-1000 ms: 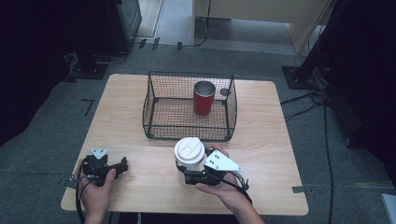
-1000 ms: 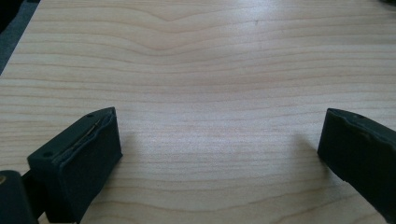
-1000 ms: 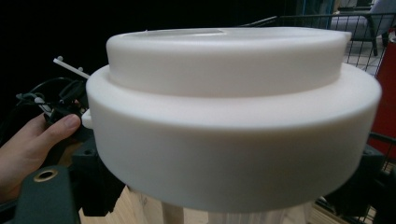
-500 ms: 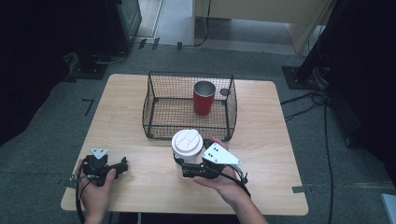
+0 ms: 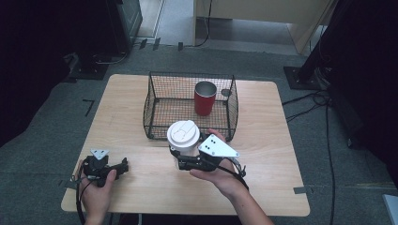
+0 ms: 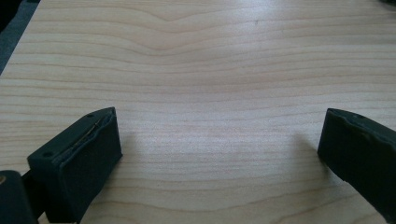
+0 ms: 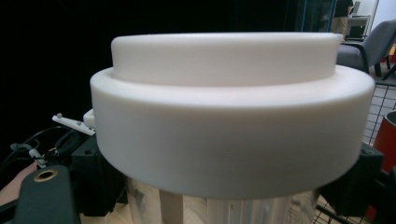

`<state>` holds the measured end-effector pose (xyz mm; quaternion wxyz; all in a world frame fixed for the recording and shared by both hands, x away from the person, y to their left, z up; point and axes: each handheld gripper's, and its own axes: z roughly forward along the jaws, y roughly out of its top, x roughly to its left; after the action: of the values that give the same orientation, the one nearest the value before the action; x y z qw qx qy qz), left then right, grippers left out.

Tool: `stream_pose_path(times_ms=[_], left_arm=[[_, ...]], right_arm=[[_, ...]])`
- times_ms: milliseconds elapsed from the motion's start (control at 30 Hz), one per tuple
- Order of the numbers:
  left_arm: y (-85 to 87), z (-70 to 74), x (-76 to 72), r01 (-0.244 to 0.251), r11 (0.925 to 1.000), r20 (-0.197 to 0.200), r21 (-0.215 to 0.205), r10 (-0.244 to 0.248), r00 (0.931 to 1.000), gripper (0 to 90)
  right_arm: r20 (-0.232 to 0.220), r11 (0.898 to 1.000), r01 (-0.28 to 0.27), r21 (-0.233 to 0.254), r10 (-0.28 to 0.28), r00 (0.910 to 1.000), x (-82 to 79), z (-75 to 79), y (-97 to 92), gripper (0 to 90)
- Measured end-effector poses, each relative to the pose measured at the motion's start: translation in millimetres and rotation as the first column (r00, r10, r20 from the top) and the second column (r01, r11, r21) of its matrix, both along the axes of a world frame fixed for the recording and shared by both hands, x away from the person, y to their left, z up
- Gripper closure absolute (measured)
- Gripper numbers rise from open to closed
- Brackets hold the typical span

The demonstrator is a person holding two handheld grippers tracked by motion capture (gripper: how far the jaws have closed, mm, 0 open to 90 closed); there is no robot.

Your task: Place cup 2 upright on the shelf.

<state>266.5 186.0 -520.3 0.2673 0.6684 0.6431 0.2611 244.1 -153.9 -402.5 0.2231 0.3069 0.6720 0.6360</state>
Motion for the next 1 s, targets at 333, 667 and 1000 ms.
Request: stream_pose_path(times_ms=[333,667,1000], left_arm=[[0.0,0.0,0.0,0.0,1.0,0.0,0.0,0.0,1.0,0.0],[0.1,0.2,-0.1,0.001,1.0,-0.002,0.001,-0.001,1.0,0.1],[0.0,0.1,0.0,0.0,1.0,-0.001,0.0,0.0,1.0,0.0]], right_arm=[[0.017,1.0,0.019,0.009,-0.019,0.9997,10.6,11.7,7.5,16.1],[0.046,0.999,0.037,0.025,-0.038,0.9982,22.1,25.7,14.2,16.1],[0.069,0.997,0.067,0.033,-0.069,0.9952,33.6,36.4,18.2,16.1]])
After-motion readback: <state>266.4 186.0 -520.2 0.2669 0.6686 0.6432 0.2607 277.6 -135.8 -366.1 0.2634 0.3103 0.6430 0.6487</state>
